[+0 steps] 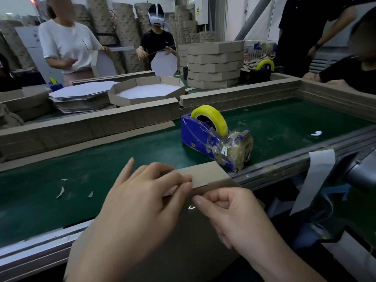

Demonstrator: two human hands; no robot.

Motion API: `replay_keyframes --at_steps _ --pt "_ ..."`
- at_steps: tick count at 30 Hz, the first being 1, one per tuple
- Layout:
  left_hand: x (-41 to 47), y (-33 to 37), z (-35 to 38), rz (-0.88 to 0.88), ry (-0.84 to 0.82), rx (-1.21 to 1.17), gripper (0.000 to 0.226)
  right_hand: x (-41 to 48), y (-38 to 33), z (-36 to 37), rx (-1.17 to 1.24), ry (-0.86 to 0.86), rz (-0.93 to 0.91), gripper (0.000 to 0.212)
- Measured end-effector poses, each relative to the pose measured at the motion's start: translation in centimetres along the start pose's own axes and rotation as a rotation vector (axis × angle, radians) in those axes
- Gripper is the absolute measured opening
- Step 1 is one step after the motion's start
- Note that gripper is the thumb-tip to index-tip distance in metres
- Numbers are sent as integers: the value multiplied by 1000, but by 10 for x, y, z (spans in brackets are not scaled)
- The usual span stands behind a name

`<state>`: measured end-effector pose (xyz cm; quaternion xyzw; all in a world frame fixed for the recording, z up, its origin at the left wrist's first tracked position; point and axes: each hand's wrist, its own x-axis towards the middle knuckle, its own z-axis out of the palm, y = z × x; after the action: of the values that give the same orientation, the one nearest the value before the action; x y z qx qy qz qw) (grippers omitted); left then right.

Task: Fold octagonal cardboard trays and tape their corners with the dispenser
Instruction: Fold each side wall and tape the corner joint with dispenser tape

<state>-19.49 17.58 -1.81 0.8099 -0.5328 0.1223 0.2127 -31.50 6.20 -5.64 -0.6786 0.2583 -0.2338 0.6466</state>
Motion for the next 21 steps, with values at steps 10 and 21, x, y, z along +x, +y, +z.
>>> replay_keyframes --at_steps 10,21 --pt "15 -7 18 95 192 49 38 17 -4 -1 -136 -61 2 29" --pt "17 -20 17 71 114 66 28 41 -4 -19 -676 156 -741 15"
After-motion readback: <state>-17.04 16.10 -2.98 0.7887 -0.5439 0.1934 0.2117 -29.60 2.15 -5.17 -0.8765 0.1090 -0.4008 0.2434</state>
